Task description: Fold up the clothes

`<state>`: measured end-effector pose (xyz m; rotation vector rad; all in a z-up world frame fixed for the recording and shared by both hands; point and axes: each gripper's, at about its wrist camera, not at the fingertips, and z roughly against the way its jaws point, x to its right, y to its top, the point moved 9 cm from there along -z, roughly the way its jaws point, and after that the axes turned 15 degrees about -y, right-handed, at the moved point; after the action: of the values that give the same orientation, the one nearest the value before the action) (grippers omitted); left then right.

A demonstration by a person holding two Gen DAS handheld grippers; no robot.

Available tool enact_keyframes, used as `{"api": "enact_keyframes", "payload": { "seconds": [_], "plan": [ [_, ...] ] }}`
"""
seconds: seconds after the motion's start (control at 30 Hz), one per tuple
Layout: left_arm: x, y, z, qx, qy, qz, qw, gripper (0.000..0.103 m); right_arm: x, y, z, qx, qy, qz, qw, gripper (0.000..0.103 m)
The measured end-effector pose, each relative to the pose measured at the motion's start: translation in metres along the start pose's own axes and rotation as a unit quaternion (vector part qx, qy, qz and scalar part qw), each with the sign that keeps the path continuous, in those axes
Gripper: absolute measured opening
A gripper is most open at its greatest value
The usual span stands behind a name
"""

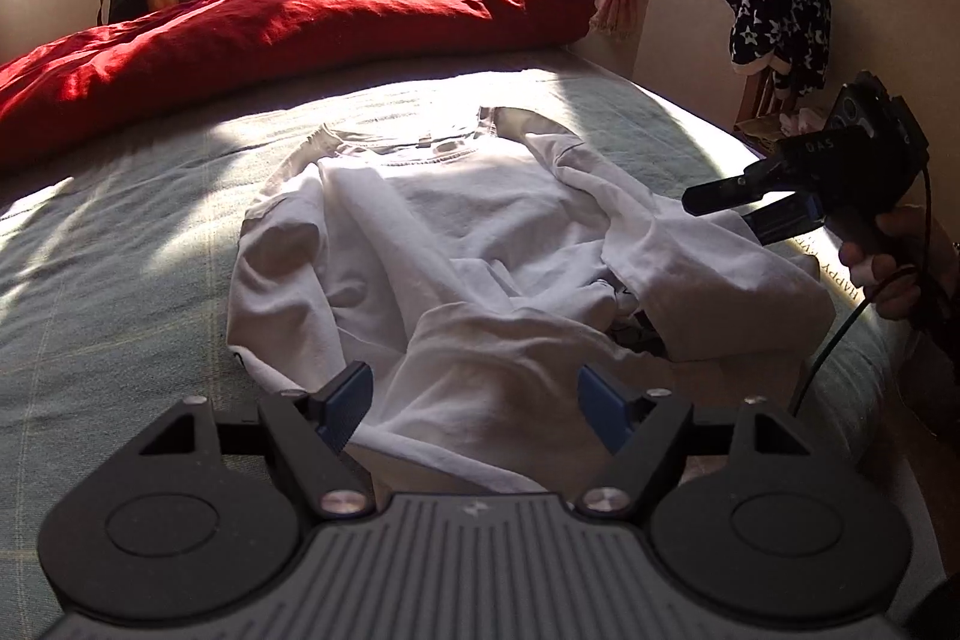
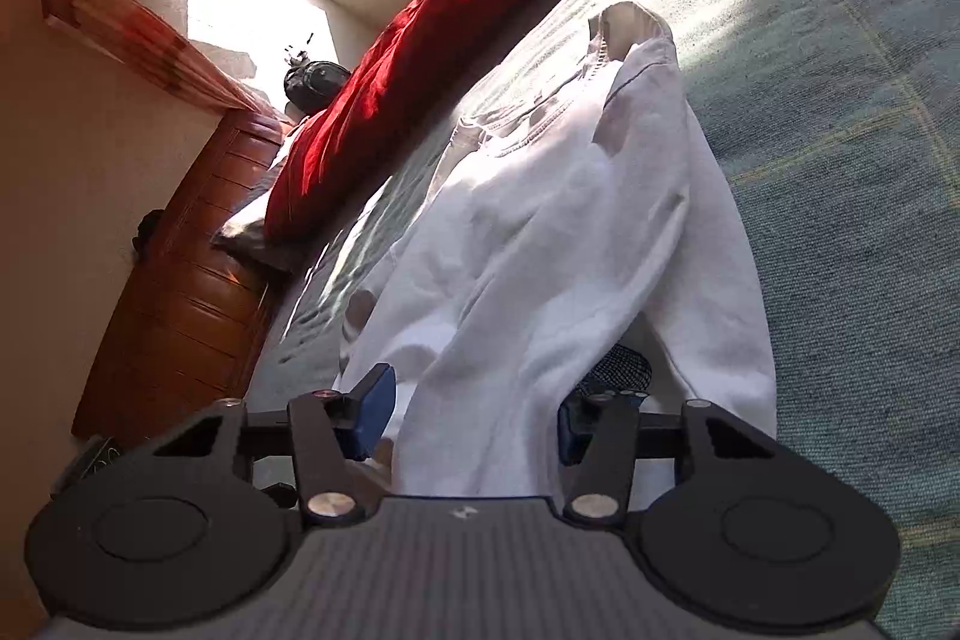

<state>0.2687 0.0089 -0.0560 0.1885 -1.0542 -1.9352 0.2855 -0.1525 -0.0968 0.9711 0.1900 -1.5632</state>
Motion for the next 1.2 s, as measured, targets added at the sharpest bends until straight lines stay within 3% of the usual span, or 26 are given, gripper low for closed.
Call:
{"api": "enact_keyframes", "payload": {
  "seconds": [0.1,0.17,0.37,0.5,0.67,0.8,0.87,0.97,1.2],
  "plan": [
    [-0.001,0.000,-0.004,-0.005,0.002,0.000,1.0000,0.076,0.004,0.002,-0.003,0.001,-0.017,0.004,1.000,0.030],
    [-0.001,0.000,-0.006,-0.008,0.004,0.001,1.0000,0.076,0.006,0.002,-0.004,0.001,-0.036,0.015,0.999,0.011],
    [-0.004,0.003,-0.008,-0.012,0.005,0.002,0.9999,0.076,0.011,0.009,0.005,0.007,-0.101,0.061,0.993,0.007],
    [-0.006,0.007,-0.008,-0.009,0.006,0.008,0.9999,0.076,0.015,0.022,0.016,0.010,-0.175,0.123,0.977,0.007],
    [-0.007,0.012,-0.010,-0.009,0.008,0.005,0.9999,0.076,0.028,0.039,0.023,0.002,-0.268,0.203,0.942,0.007],
    [-0.007,0.017,-0.013,-0.009,0.009,-0.002,0.9999,0.076,0.037,0.054,0.031,-0.005,-0.338,0.264,0.903,0.007],
    [-0.007,0.019,-0.014,-0.009,0.010,-0.005,0.9999,0.076,0.041,0.059,0.029,-0.007,-0.358,0.282,0.890,0.007],
    [-0.008,0.023,-0.016,-0.009,0.011,-0.010,0.9998,0.076,0.046,0.065,0.022,-0.007,-0.394,0.322,0.861,0.007],
    [-0.014,0.030,-0.020,-0.010,0.012,-0.012,0.9998,0.076,0.074,0.092,0.018,-0.002,-0.473,0.340,0.813,0.007]
  ]
}}
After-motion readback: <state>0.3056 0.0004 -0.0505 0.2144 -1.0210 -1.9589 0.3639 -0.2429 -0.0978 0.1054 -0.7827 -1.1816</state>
